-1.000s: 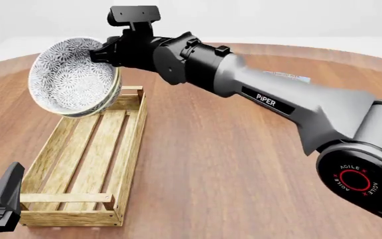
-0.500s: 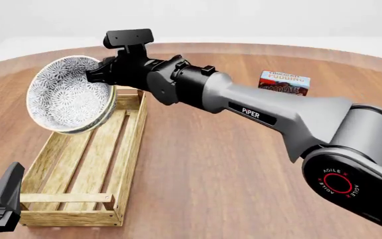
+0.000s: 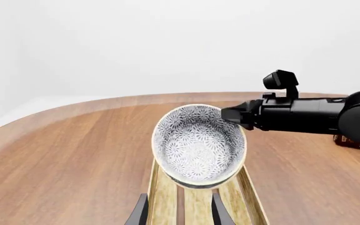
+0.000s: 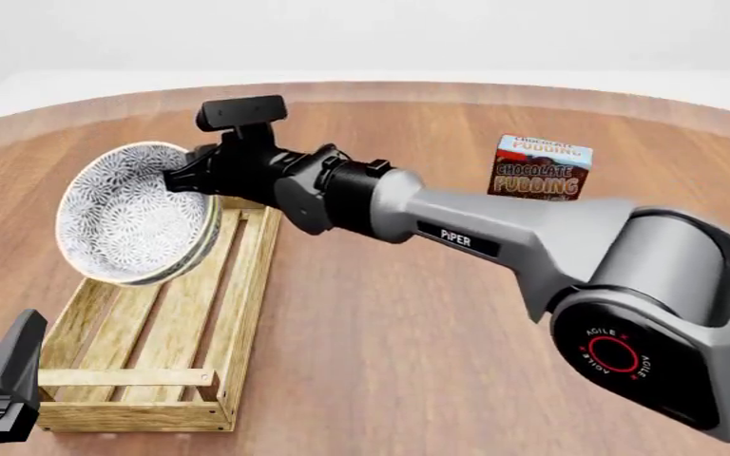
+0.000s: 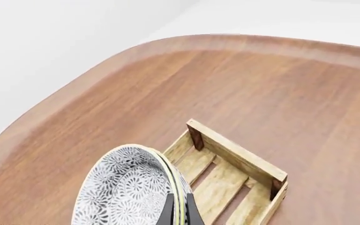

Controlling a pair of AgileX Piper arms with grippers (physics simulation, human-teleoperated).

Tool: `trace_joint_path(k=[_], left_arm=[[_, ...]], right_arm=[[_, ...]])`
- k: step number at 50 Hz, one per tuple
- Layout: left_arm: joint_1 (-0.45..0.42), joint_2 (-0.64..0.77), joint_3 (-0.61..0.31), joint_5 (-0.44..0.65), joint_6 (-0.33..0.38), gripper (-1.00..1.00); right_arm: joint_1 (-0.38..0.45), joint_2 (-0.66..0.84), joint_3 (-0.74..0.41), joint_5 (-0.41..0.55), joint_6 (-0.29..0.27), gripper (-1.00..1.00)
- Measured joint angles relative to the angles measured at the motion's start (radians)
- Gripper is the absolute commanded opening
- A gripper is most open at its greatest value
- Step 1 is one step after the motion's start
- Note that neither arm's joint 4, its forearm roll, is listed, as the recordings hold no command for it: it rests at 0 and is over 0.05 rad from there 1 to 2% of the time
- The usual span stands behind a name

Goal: Stack the left bowl on the right bowl and place them in the tray.

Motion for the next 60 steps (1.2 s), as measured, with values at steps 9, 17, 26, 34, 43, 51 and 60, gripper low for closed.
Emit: trace_joint_path(k=[9, 17, 26, 34, 43, 51, 60], left_arm=[[0.0, 0.0, 0.0, 0.0, 0.0, 1.0], [0.0, 0.0, 0.0, 0.0, 0.0, 1.0], [0.0, 0.0, 0.0, 0.0, 0.0, 1.0], [0.0, 0.0, 0.0, 0.0, 0.0, 1.0], [0.0, 0.0, 0.0, 0.0, 0.0, 1.0], [0.0, 0.0, 0.0, 0.0, 0.0, 1.0], [0.0, 0.0, 0.0, 0.0, 0.0, 1.0]], right_arm=[[0.005, 0.017, 0.013, -0.022, 0.012, -1.0], [0.008, 0.032, 0.022, -0.04, 0.022, -1.0], [0.011, 0.053, 0.036, -0.069, 0.039, -1.0], [0.013, 0.069, 0.052, -0.092, 0.054, -1.0], [0.011, 0.086, 0.065, -0.114, 0.069, -1.0], [0.008, 0.104, 0.071, -0.128, 0.082, -1.0], [-0.001, 0.122, 0.054, -0.129, 0.086, -1.0]])
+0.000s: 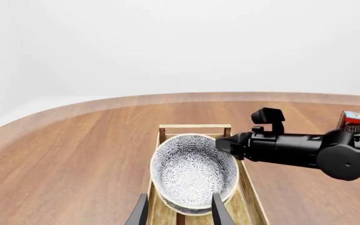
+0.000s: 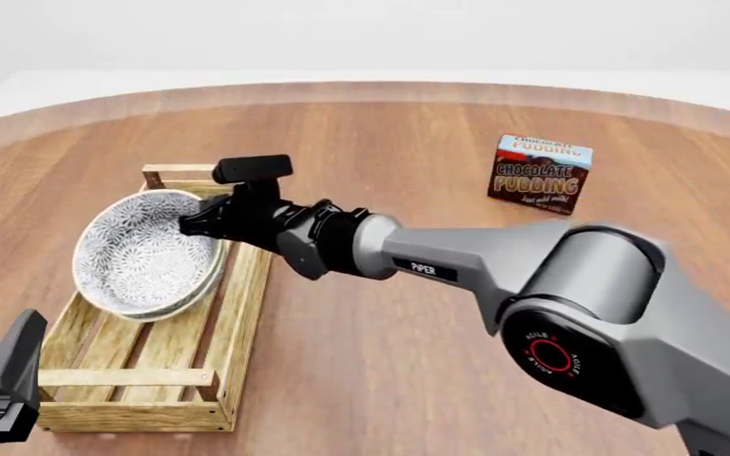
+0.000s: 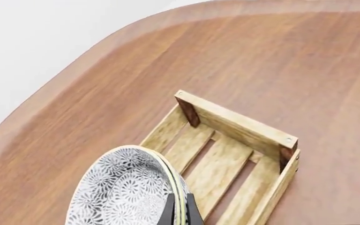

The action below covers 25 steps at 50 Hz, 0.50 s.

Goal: Stack the left bowl on the right bowl and place them in the tray.

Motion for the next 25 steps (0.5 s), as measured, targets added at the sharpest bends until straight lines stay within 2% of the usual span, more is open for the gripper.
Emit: trace_joint_path(k=[9, 10, 25], left_arm=[[0.0, 0.0, 0.0, 0.0, 0.0, 1.0], [0.0, 0.0, 0.0, 0.0, 0.0, 1.0], [0.0, 0.0, 0.0, 0.0, 0.0, 1.0]], right_arm=[[-0.008, 0.019, -0.013, -0.01, 0.009, -1.0], [-0.008, 0.02, -0.015, -0.01, 0.009, 1.0], [0.02, 0.041, -0.002, 0.002, -0.005, 1.0]])
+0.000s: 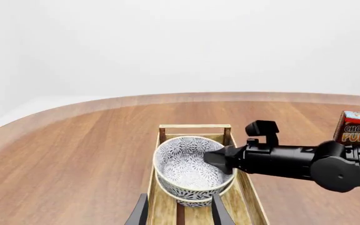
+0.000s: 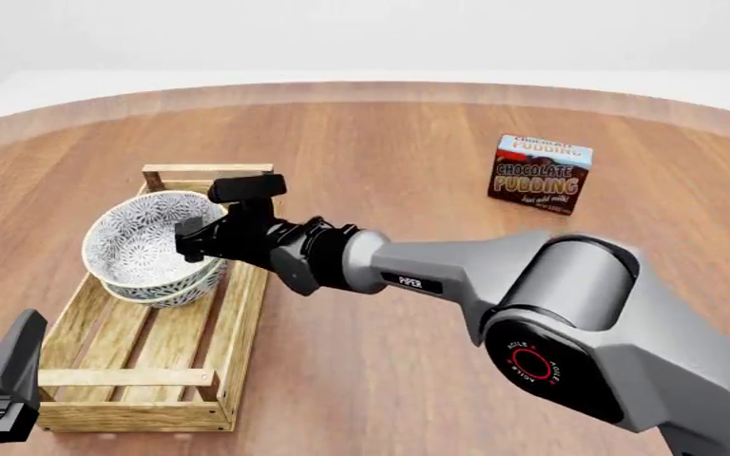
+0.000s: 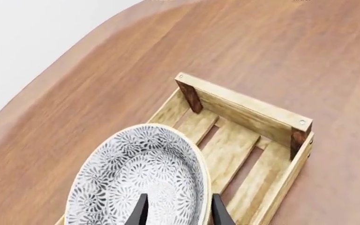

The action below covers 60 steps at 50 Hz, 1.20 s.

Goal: Stack the left bowl on the right bowl and place them in the tray.

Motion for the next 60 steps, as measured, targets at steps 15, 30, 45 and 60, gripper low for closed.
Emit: trace_joint_path(k=[15, 30, 45, 60], left_arm=[[0.0, 0.0, 0.0, 0.0, 0.0, 1.0], [0.0, 0.0, 0.0, 0.0, 0.0, 1.0], [0.0, 0.0, 0.0, 0.0, 0.0, 1.0], [0.0, 0.0, 0.0, 0.0, 0.0, 1.0]], right_arm=[[0.001, -0.017, 0.025, -0.011, 0.001, 1.0], [-0.029, -0.059, 0.032, 0.018, -0.006, 1.0], [-0.034, -0.147, 0.058, 0.074, -0.042, 1.0], [-0.05, -0.33, 0.184, 0.099, -0.124, 1.0]])
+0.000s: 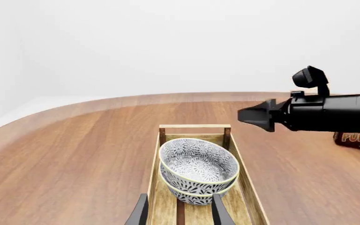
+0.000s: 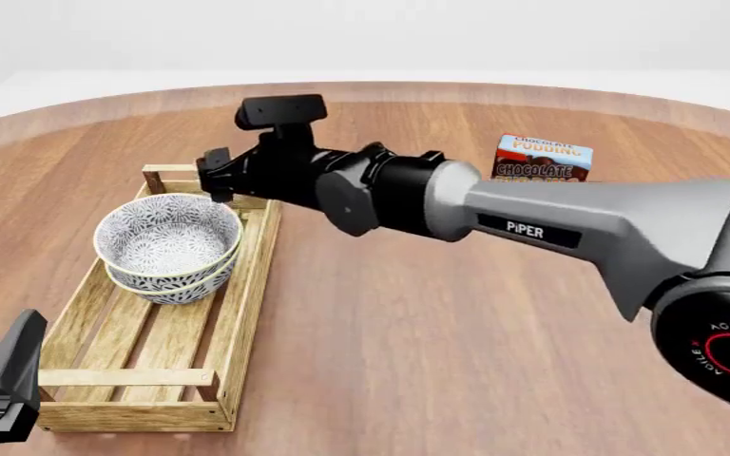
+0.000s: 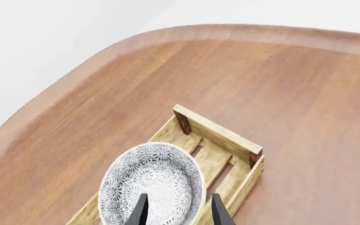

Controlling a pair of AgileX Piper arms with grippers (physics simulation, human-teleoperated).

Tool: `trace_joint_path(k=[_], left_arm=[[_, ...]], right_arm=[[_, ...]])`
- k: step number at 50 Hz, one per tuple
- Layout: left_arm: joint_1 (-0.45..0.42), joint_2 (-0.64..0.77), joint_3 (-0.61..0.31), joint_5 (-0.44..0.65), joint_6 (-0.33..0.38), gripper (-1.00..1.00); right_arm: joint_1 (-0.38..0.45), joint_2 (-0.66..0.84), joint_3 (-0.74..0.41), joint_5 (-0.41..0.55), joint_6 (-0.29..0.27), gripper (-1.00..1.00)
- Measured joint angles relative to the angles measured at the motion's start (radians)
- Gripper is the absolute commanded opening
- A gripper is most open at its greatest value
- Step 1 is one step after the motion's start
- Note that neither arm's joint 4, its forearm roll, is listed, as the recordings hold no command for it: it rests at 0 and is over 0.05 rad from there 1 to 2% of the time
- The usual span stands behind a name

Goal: Stack the left bowl on the right bowl and place them in the tray.

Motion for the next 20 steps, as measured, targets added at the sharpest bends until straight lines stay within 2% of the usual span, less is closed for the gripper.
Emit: trace_joint_path(k=[20], left_arm=[[0.0, 0.0, 0.0, 0.0, 0.0, 1.0]], right_arm=[[-0.019, -0.321, 0.313, -0.093, -0.131, 1.0]])
